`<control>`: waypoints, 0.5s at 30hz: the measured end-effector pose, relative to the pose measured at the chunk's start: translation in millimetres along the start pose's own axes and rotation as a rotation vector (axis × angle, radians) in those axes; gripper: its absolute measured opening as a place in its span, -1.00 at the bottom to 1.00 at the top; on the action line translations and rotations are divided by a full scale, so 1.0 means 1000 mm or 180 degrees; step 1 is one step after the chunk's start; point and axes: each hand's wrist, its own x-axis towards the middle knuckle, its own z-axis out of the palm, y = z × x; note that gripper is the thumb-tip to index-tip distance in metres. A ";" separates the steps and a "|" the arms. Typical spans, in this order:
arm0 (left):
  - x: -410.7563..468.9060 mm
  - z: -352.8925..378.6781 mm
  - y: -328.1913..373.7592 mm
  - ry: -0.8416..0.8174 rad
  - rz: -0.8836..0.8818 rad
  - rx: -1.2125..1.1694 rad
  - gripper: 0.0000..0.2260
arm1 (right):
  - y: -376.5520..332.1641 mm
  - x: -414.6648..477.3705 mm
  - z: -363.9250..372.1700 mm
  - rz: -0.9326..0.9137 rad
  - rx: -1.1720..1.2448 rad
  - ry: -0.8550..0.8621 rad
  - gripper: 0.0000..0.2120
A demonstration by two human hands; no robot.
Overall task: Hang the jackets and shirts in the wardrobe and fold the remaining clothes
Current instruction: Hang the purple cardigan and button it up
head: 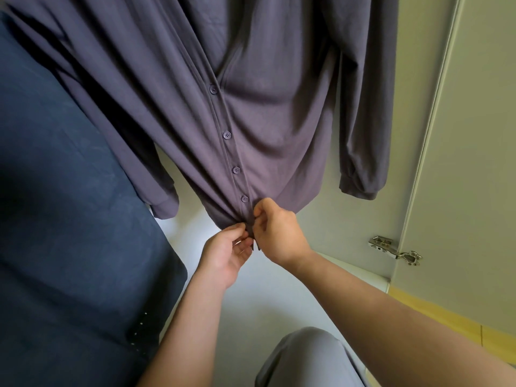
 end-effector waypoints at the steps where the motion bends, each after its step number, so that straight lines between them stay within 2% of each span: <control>1: 0.001 0.001 0.002 0.0051 -0.0138 -0.0111 -0.94 | 0.000 0.000 0.000 -0.0038 -0.0007 0.0063 -0.87; 3: 0.002 0.003 0.006 0.0099 -0.0075 0.0050 -0.92 | 0.002 -0.002 -0.001 -0.0006 -0.0001 0.0146 -0.88; 6: 0.001 0.008 0.015 0.0134 0.0553 0.0880 -0.81 | 0.000 0.000 -0.005 0.0080 -0.0091 0.0067 -0.88; 9: 0.000 0.022 0.026 0.0326 0.1093 0.1567 -0.89 | -0.012 0.010 -0.015 0.0164 -0.0254 0.0023 -0.85; 15: -0.004 0.061 0.081 0.0493 0.1777 0.1817 -0.89 | -0.055 0.051 -0.058 -0.0176 -0.0637 0.0245 -0.89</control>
